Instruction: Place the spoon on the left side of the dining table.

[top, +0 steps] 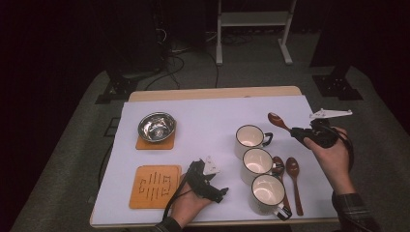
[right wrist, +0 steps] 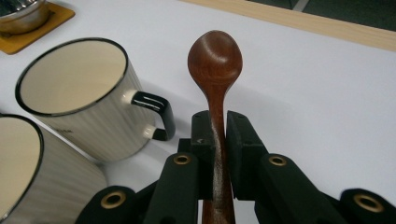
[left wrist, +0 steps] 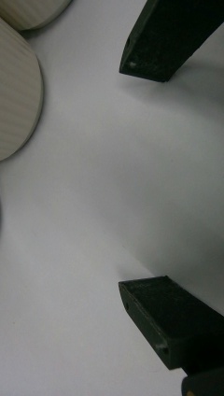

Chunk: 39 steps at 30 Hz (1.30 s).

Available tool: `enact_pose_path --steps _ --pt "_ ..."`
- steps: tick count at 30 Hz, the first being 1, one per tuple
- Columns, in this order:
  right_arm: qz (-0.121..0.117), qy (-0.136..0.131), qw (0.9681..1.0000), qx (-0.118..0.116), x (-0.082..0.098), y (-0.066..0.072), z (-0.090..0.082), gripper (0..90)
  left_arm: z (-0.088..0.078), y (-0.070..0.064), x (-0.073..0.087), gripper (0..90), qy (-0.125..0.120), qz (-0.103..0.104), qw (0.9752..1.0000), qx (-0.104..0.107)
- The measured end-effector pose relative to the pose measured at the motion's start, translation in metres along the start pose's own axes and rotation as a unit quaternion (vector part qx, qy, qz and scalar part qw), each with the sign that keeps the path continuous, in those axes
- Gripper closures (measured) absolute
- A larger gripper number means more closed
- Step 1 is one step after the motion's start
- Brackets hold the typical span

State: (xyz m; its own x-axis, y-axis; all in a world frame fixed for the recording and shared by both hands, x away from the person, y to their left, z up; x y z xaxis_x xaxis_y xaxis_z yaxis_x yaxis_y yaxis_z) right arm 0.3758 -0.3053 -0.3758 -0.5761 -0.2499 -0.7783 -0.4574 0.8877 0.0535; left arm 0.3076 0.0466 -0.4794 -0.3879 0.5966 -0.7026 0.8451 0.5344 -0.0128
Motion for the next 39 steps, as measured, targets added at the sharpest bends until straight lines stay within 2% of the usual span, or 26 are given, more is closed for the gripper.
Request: enact_pose_path --steps 20,39 --pt "-0.021 -0.014 0.9993 -0.028 -0.032 0.023 0.016 81.0 0.0 0.0 0.0 0.0 -0.001 -0.001 1.0 0.0" --pt "-0.044 -0.021 0.9973 -0.055 -0.056 0.045 0.036 81.0 0.0 0.0 0.0 0.0 -0.001 -0.001 1.0 0.0"
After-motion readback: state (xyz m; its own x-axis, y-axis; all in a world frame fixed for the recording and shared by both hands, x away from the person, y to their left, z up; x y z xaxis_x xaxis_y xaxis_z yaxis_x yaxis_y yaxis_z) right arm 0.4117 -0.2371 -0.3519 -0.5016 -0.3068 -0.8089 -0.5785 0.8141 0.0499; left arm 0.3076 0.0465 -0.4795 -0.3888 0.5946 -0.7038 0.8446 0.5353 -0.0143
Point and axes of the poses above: each handheld gripper's, and its own axes: z roughly forward along the jaws, x roughly out of its underside, y roughly to its left, the point moved 2 cm from there along z, roughly forward along the jaws, and after that the axes turned 3 degrees about x, right-handed, at the moved point
